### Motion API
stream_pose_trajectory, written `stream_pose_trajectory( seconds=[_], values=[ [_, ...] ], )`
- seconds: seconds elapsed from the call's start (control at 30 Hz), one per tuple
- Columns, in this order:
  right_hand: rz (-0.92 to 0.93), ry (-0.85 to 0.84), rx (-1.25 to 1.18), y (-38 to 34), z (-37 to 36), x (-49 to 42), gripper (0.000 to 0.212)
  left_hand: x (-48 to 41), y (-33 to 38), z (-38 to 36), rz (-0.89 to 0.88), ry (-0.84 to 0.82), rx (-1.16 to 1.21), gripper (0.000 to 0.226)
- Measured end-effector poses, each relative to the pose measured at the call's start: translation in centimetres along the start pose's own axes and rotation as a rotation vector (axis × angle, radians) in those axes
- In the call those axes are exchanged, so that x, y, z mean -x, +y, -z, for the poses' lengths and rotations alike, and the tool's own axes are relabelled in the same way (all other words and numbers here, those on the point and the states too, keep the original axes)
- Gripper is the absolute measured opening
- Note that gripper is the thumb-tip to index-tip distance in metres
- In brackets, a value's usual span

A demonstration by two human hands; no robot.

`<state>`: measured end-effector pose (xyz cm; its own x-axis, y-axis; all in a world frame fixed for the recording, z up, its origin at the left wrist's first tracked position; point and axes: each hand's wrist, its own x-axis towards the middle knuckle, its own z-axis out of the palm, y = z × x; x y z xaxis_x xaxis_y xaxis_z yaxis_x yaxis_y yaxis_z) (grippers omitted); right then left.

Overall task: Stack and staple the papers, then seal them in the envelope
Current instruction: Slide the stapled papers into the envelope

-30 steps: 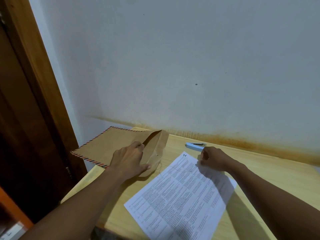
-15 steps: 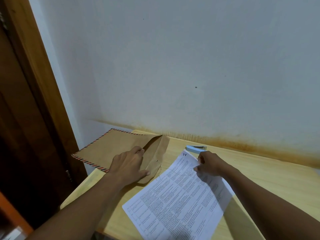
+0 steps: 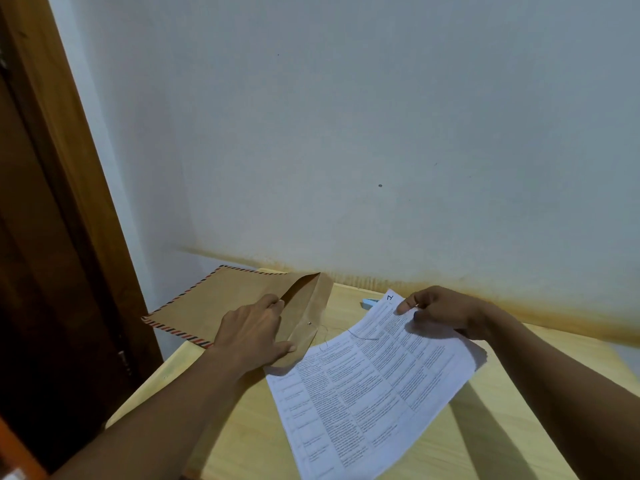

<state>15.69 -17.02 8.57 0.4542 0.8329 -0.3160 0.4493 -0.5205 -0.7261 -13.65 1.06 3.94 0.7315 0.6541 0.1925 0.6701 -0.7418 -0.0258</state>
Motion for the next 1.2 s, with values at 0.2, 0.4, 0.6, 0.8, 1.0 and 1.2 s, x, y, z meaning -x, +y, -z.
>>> stream_pose_trajectory(
  seconds=[0.2, 0.4, 0.6, 0.8, 1.0, 1.2],
  values=[
    [0.082, 0.064, 0.246, -0.5, 1.7, 1.2, 0.039, 0.1, 0.2, -0.1, 0.014, -0.013, -0.006, 0.087],
    [0.218, 0.21, 0.474, -4.3, 6.3, 3.0, 0.051, -0.3, 0.5, 0.4, 0.02, -0.009, -0.007, 0.086],
    [0.321, 0.356, 0.584, -8.3, 10.6, 5.9, 0.049, -0.9, 0.8, 0.8, 0.012, -0.017, 0.01, 0.089],
    [0.339, 0.552, 0.634, -9.1, 11.7, 7.5, 0.043, -1.2, 0.9, 0.5, 0.031, -0.028, 0.03, 0.091],
    [0.37, 0.746, 0.425, -8.8, 12.3, 8.5, 0.045, -1.3, 1.4, 0.7, 0.034, -0.037, 0.029, 0.091],
    [0.218, 0.611, 0.103, -8.2, 12.1, 8.6, 0.033, -1.2, 1.8, 1.0, 0.033, -0.022, 0.038, 0.088]
  ],
)
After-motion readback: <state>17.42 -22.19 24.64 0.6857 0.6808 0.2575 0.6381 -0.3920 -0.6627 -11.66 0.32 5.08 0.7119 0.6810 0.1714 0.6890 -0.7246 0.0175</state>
